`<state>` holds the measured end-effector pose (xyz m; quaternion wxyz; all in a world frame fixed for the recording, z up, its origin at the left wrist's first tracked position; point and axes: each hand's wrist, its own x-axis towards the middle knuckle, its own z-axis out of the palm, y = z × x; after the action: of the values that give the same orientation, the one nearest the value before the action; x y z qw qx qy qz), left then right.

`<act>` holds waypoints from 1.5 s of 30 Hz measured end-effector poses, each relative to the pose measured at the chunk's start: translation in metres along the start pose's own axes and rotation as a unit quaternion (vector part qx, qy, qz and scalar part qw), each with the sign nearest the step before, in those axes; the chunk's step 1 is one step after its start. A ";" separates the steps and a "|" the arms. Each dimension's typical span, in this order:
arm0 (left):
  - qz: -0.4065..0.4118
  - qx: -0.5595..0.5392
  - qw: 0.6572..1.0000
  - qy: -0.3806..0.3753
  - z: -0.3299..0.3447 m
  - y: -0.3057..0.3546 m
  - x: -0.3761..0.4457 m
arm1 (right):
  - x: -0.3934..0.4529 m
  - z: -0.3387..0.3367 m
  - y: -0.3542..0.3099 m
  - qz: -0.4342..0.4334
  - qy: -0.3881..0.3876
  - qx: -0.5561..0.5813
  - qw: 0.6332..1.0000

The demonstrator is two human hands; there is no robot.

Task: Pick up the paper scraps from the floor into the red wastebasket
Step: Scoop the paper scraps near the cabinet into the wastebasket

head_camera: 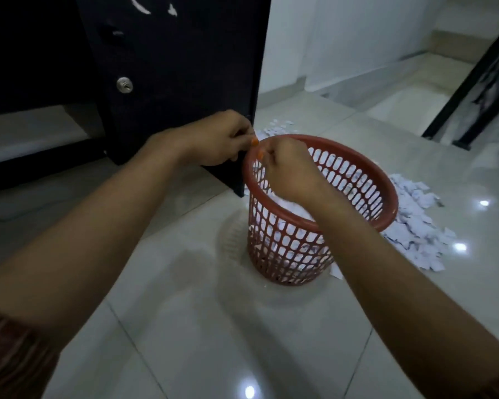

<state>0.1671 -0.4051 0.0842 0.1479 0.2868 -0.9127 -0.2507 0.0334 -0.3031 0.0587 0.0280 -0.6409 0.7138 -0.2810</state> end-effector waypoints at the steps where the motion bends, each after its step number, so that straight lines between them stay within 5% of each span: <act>1: 0.007 0.007 1.000 -0.008 0.002 0.004 0.007 | 0.008 -0.008 0.005 0.011 -0.034 -0.041 0.999; 10: 0.009 0.084 0.995 -0.050 0.067 0.025 0.058 | 0.029 -0.006 0.097 0.025 -0.163 -0.179 0.970; 18: -0.043 0.159 0.984 -0.068 0.102 0.055 0.091 | 0.025 -0.033 0.161 -0.158 -0.206 -0.161 0.952; 24: -0.111 0.151 0.980 -0.061 0.134 0.082 0.103 | 0.032 -0.039 0.205 -0.247 -0.369 -0.179 0.878; 29: -0.190 0.179 0.964 -0.049 0.163 0.112 0.102 | 0.034 -0.042 0.239 -0.328 -0.331 -0.123 0.876; 35: -0.263 0.127 0.933 -0.209 0.183 0.145 0.086 | 0.046 -0.055 0.255 -0.317 -0.304 -0.016 0.898; 39: -0.300 0.117 0.922 -0.216 0.184 0.142 0.083 | 0.053 -0.058 0.259 -0.287 -0.283 -0.012 0.915; 45: -0.430 0.102 0.853 -0.276 0.167 0.121 0.068 | 0.026 -0.047 0.244 -0.320 -0.136 0.057 0.936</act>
<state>-0.0099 -0.2976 0.0195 -0.2628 0.5833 -0.7217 -0.2641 -0.2094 -0.3057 -0.0004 0.0702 -0.8648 0.4432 -0.2254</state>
